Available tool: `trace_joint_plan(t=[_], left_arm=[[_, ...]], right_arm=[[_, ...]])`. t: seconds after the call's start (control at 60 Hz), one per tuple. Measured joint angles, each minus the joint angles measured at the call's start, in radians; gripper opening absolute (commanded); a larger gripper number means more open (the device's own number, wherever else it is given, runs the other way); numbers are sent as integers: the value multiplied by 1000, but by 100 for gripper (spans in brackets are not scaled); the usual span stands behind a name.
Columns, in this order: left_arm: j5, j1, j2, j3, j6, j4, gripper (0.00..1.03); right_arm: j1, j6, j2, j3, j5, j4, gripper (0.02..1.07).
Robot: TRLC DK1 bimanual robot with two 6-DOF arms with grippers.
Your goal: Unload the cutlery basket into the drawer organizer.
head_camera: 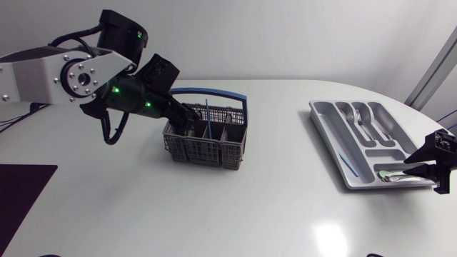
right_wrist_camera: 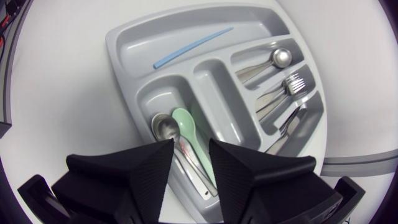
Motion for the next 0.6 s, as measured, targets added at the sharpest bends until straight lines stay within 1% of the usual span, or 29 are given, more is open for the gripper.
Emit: trace_joint_plan(t=[0.05, 0.1, 0.183, 0.25, 0.483, 0.6], left_arm=[[0, -6, -2, -6, 11, 2, 77], [0, -8, -3, -11, 22, 11, 77], [0, -12, -11, -31, 31, 56, 77], [0, -12, -16, -50, 33, 87, 77], [0, -23, -18, -123, 21, 220, 77], [0, -42, -16, -150, 0, 280, 77]], right_arm=[[0, 29, -42, -9, -26, -2, 70], [0, 57, -85, -17, -51, -3, 71], [1, 109, -150, -37, -90, -6, 76], [8, 170, -191, -55, -117, -17, 77], [92, 373, -232, -111, -188, -147, 77], [158, 485, -280, -143, -208, -159, 77]])
